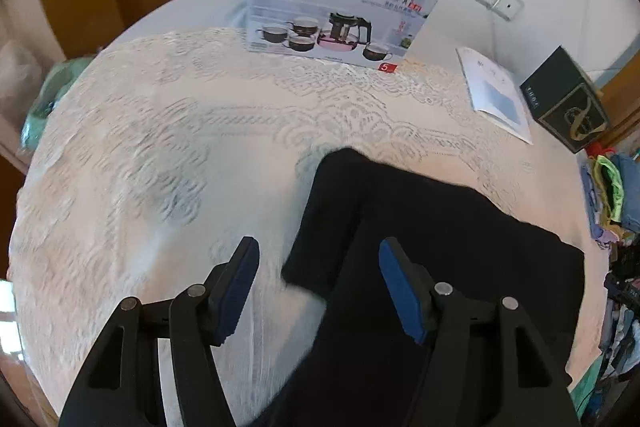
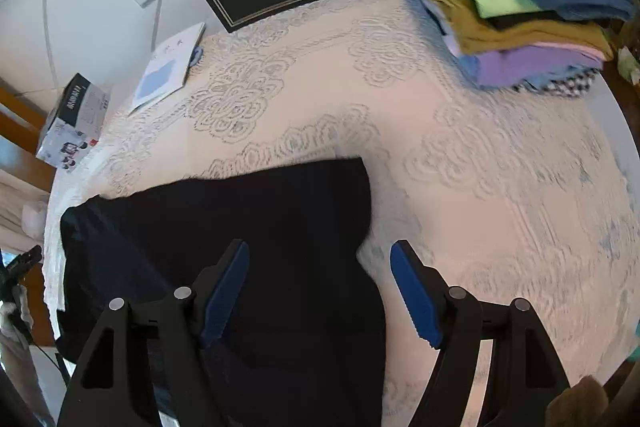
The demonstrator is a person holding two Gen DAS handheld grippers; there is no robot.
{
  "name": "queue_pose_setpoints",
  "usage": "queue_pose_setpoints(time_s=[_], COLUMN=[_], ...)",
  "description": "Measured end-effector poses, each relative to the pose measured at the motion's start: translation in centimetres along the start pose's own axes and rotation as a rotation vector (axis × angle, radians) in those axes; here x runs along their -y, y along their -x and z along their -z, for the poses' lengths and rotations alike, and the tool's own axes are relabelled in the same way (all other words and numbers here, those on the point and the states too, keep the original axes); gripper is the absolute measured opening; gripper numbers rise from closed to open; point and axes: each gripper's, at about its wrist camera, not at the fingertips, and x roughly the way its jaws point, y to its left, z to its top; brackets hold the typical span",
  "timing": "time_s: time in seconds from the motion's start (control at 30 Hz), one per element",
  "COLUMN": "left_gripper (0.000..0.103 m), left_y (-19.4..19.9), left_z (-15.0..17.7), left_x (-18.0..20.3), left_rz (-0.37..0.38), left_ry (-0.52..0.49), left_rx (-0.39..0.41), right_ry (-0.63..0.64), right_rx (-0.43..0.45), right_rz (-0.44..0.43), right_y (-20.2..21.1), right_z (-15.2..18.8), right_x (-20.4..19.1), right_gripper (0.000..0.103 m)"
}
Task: Fold clothes
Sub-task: 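Lay the T-shirt flat on the table and open both grippers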
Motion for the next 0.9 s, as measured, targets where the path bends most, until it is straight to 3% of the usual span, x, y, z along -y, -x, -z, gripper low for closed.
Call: queue_pose_setpoints(time_s=[0.07,0.2,0.43,0.57,0.63,0.67,0.7,0.73,0.77,0.83,0.87,0.9], left_gripper=[0.063,0.063,0.063,0.063,0.046,0.020,0.005,0.005,0.004,0.003,0.003,0.003], left_y=[-1.9,-5.3,-9.4,-10.0,-9.9,-9.6,-9.2,-8.5,-7.6,-4.4,-2.6,-0.6], left_z=[-1.6,-3.9,-4.5,-4.1,-3.9,-3.9,-3.8,-3.7,-3.7,-3.0,-2.7,-2.1], left_x=[0.1,0.1,1.5,2.3,2.8,3.0,3.1,3.4,3.7,4.8,5.4,6.0], left_rz=[-0.011,-0.009,-0.003,-0.041,-0.078,-0.092,-0.096,-0.098,-0.099,-0.088,-0.081,-0.070], left_ry=[-0.002,-0.005,-0.084,-0.123,-0.140,-0.139,-0.133,-0.130,-0.130,-0.156,-0.173,-0.197], left_rx=[-0.019,-0.071,-0.165,-0.179,-0.175,-0.164,-0.149,-0.121,-0.082,0.030,0.092,0.157], right_ry=[-0.010,-0.003,0.000,0.021,0.041,0.050,0.054,0.063,0.075,0.108,0.132,0.136], right_rx=[-0.017,-0.054,-0.136,-0.173,-0.183,-0.194,-0.206,-0.212,-0.215,-0.198,-0.171,-0.151], right_rz=[0.004,0.018,0.004,0.051,0.079,0.092,0.101,0.115,0.131,0.172,0.200,0.195], right_y=[-1.2,-3.3,-7.3,-9.4,-10.0,-10.4,-10.6,-10.8,-10.9,-10.6,-10.1,-9.6], right_z=[-1.1,-2.9,-4.8,-5.0,-5.0,-4.8,-4.7,-4.5,-4.3,-3.9,-3.7,-3.6], right_x=[-0.2,-0.7,-1.4,-1.8,-2.0,-2.2,-2.3,-2.5,-2.7,-3.1,-3.3,-3.4], right_gripper=[0.074,0.096,0.101,0.102,0.102,0.102,0.102,0.102,0.095,0.068,0.040,0.025])
